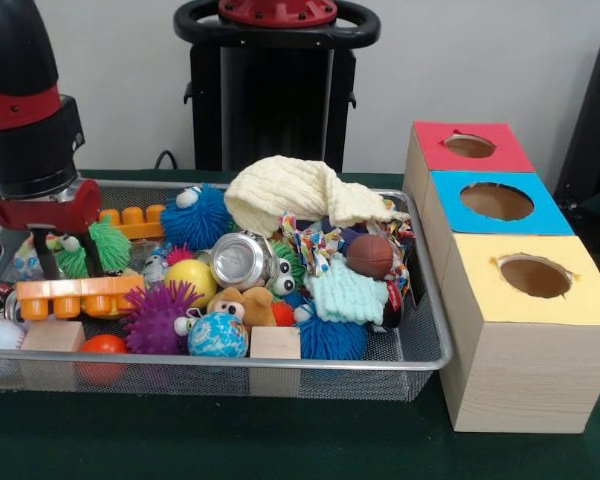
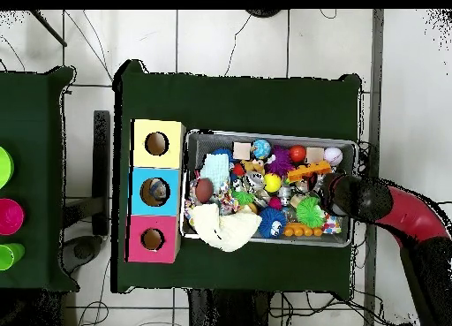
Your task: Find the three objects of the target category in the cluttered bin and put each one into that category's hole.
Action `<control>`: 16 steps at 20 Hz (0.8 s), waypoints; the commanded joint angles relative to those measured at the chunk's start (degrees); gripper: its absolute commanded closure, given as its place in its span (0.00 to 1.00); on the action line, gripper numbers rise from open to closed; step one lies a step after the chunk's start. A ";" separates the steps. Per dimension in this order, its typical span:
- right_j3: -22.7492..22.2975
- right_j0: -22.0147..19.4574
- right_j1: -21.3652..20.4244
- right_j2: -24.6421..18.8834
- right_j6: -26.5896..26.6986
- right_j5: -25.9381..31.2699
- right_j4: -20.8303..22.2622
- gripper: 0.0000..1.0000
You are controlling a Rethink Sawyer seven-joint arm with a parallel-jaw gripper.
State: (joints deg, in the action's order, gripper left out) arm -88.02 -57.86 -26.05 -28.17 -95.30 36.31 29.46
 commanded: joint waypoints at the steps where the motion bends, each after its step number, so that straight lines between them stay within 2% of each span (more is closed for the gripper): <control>1: 4.72 -1.23 3.12 -5.45 20.56 7.13 4.10 0.00; 16: 0.82 -2.11 0.43 -5.86 18.81 8.14 3.87 0.00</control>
State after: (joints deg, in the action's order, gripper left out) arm -86.95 -59.45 -25.40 -30.65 -92.44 37.24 30.68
